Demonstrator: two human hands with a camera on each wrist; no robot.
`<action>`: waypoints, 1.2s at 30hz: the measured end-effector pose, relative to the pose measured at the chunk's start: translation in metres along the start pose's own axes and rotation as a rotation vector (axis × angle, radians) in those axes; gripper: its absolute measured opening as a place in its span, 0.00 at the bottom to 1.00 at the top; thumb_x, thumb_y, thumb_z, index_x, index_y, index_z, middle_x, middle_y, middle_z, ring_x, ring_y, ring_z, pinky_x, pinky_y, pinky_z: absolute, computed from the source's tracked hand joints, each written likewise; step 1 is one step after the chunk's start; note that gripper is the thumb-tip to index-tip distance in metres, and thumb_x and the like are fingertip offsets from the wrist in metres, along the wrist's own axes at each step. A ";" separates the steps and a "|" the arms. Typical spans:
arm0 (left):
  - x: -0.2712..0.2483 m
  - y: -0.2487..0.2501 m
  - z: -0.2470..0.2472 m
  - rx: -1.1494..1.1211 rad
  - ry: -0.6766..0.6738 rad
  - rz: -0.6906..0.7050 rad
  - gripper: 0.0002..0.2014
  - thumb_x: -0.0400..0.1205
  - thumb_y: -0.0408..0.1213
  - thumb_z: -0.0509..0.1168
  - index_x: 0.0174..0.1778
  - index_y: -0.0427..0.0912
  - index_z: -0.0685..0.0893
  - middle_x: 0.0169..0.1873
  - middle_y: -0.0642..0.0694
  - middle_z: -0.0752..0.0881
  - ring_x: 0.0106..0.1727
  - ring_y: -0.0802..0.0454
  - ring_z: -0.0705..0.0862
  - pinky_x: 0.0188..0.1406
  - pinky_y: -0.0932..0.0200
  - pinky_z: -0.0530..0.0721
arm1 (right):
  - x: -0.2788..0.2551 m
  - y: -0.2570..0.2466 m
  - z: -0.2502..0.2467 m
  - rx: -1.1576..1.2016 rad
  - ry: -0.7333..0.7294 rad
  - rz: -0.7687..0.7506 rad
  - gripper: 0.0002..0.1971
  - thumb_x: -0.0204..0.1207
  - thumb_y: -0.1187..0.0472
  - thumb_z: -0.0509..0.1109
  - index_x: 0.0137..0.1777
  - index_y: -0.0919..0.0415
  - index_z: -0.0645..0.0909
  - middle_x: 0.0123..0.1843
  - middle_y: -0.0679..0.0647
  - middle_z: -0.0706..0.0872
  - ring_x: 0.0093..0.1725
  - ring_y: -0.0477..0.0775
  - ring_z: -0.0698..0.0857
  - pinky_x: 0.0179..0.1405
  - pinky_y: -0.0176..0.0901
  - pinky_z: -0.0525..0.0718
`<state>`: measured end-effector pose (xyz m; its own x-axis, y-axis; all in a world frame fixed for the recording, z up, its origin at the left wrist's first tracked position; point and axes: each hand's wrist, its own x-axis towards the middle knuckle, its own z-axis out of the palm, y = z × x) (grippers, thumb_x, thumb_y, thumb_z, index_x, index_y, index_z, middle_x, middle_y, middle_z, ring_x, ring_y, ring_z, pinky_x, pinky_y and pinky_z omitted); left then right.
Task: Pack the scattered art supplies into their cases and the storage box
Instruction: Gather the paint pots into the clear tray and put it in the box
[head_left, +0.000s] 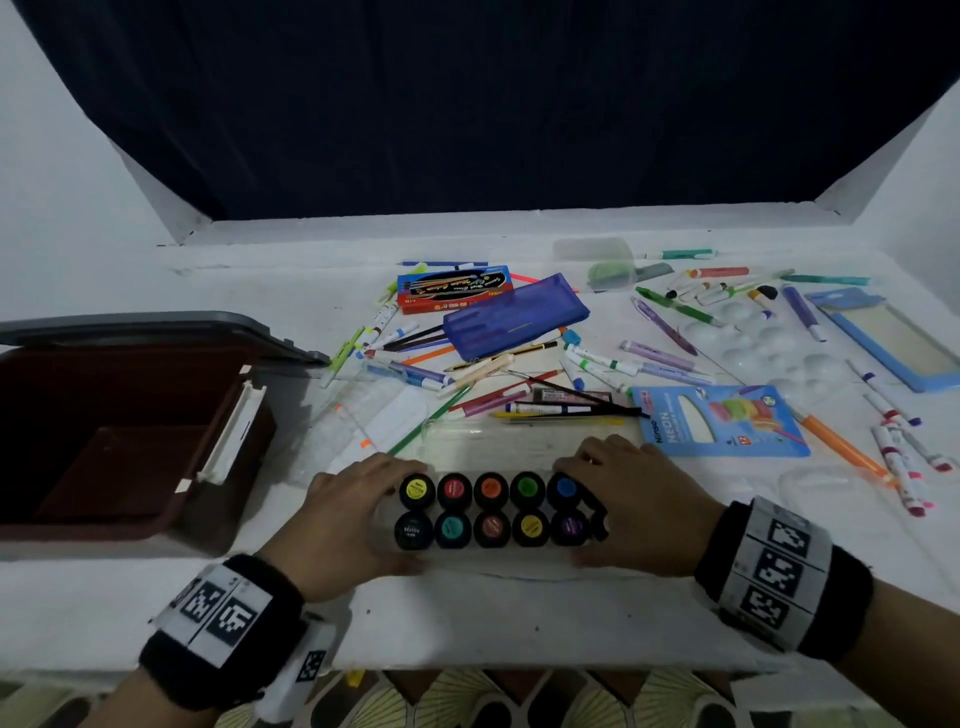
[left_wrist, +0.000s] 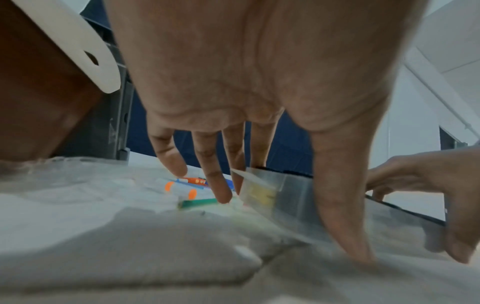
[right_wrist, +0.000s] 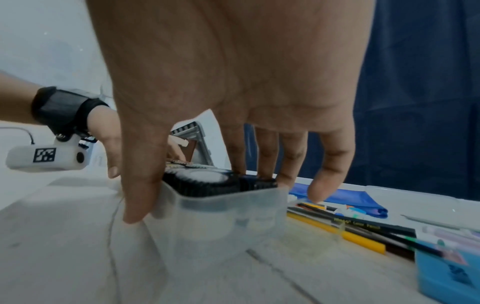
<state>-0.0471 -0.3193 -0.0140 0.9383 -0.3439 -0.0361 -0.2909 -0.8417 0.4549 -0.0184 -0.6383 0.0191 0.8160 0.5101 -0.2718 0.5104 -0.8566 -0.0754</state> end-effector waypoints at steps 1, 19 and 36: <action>-0.003 0.000 0.004 0.017 -0.022 -0.015 0.44 0.59 0.72 0.74 0.72 0.69 0.68 0.62 0.71 0.73 0.64 0.68 0.74 0.65 0.47 0.74 | 0.000 -0.003 0.004 -0.031 -0.014 -0.003 0.43 0.66 0.28 0.68 0.79 0.47 0.62 0.66 0.48 0.71 0.65 0.54 0.71 0.59 0.52 0.72; 0.045 0.024 0.000 -0.355 -0.069 -0.310 0.33 0.79 0.58 0.67 0.79 0.48 0.72 0.62 0.50 0.79 0.65 0.54 0.79 0.69 0.58 0.76 | 0.028 0.031 -0.005 0.255 0.016 0.331 0.34 0.75 0.28 0.58 0.70 0.53 0.70 0.64 0.55 0.81 0.61 0.57 0.81 0.59 0.57 0.82; 0.012 0.011 -0.008 -0.767 0.309 -0.232 0.18 0.76 0.48 0.69 0.62 0.51 0.87 0.52 0.55 0.90 0.54 0.52 0.90 0.58 0.64 0.84 | 0.006 0.027 -0.013 0.713 0.387 0.272 0.12 0.79 0.44 0.68 0.50 0.50 0.86 0.46 0.46 0.85 0.46 0.44 0.83 0.43 0.34 0.79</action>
<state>-0.0378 -0.3289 -0.0022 0.9997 0.0244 -0.0094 0.0168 -0.3238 0.9460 0.0036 -0.6572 0.0278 0.9868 0.1590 -0.0315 0.0962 -0.7307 -0.6759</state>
